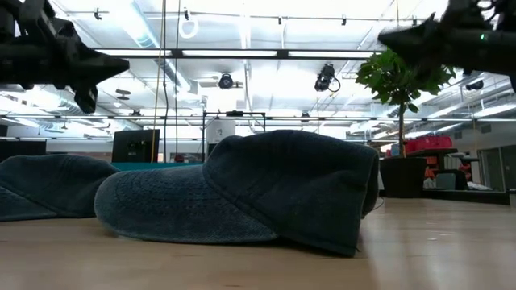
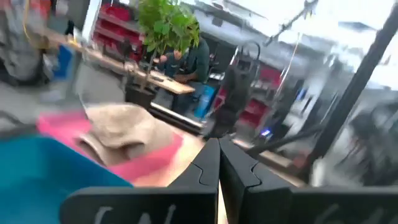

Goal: Pick & Place hat
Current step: Put the right blue cap into the blue bin

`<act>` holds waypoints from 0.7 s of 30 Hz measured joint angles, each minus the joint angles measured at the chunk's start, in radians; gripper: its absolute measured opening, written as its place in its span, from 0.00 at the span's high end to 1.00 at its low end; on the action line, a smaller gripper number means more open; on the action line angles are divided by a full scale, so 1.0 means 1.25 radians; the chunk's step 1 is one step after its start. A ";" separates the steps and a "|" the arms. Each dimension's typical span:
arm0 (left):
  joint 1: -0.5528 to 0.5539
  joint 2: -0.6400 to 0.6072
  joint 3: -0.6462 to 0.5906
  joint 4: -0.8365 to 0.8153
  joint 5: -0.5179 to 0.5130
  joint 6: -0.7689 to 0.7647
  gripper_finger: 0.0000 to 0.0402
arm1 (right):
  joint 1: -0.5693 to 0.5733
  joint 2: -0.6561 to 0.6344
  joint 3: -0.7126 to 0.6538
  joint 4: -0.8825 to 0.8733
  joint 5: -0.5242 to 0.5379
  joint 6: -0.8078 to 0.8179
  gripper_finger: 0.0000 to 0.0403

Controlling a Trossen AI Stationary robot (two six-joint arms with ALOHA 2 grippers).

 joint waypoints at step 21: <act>0.000 0.000 0.000 0.012 -0.021 -0.355 0.99 | -0.001 0.002 0.000 -0.604 0.063 0.408 0.92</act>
